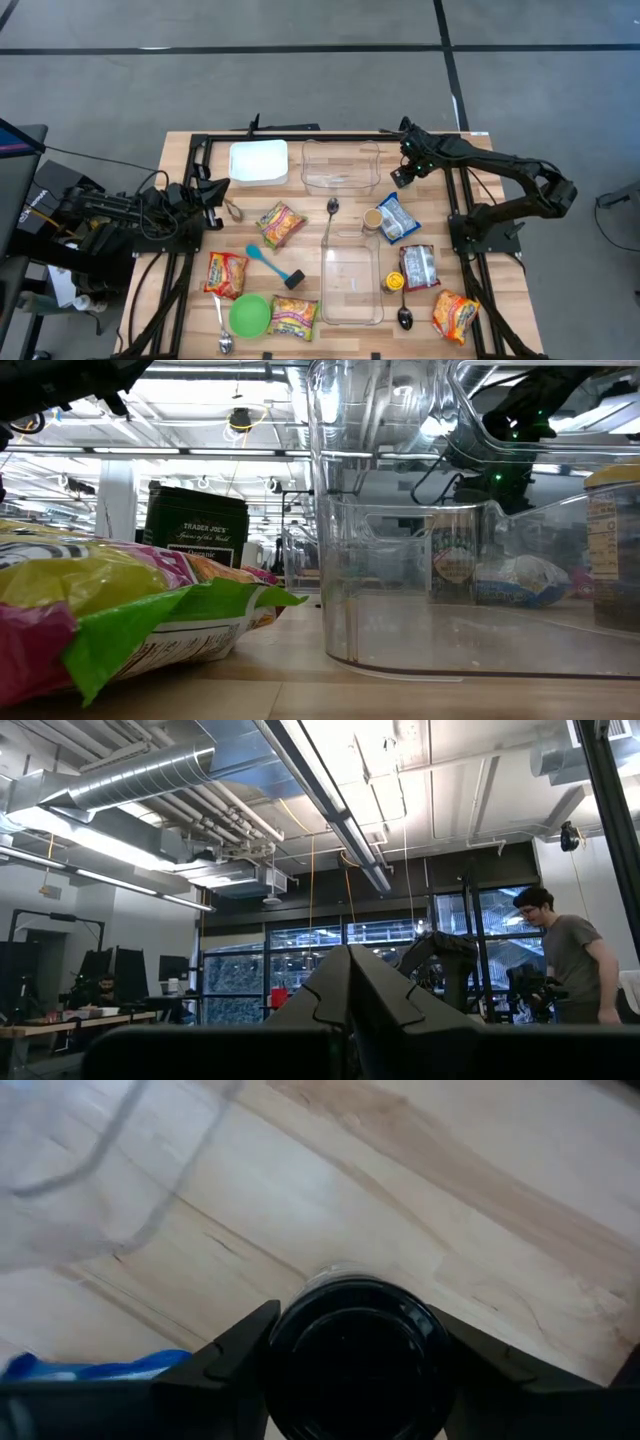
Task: Pick & Place Food Item
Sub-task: Put the black seasoning bottle into the top transparent bin
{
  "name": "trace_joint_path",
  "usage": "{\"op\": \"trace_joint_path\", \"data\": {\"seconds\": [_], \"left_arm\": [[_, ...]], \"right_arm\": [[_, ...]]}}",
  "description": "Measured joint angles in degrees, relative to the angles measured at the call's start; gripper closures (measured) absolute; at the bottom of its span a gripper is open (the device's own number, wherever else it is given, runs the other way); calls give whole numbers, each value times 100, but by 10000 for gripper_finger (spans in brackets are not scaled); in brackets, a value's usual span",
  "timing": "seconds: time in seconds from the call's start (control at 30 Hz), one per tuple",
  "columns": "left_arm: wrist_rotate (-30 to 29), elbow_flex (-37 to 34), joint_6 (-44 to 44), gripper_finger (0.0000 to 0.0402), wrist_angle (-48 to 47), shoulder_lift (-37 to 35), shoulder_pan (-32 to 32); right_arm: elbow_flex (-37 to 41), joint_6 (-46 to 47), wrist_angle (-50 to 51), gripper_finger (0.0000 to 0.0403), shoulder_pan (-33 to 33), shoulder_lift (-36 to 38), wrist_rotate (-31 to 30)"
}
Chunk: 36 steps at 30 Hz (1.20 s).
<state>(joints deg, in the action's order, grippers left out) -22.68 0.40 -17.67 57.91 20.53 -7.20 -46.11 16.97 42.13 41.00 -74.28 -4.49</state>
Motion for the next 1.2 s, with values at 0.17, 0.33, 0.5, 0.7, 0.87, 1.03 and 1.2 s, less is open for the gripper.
{"op": "trace_joint_path", "data": {"seconds": [0.17, 0.33, 0.5, 0.7, 0.87, 1.03, 1.2], "left_arm": [[-1, 1, -2, 402, 2, 0, 0], [-2, 1, 0, 402, 2, 0, 0], [-2, 0, -2, 402, 2, 0, 0], [-2, 1, 0, 402, 2, -2, 0], [0, 0, 0, 402, 2, -2, 0], [-1, 0, 0, 402, 2, -2, 0], [-2, 0, -1, 402, 2, -1, 0]], "right_arm": [[-455, 0, 377, 203, -10, 0, 2], [-1046, 0, 882, 197, -14, 0, 2], [-1684, -5, 1215, 196, -110, 2, -7], [-2425, -32, 1192, 198, -498, 4, -5], [-2901, -59, 858, 195, -860, 4, -4], [-3142, -202, 293, 197, -1152, 4, 10], [-3204, -247, -132, 196, -1290, -6, 17]]}}
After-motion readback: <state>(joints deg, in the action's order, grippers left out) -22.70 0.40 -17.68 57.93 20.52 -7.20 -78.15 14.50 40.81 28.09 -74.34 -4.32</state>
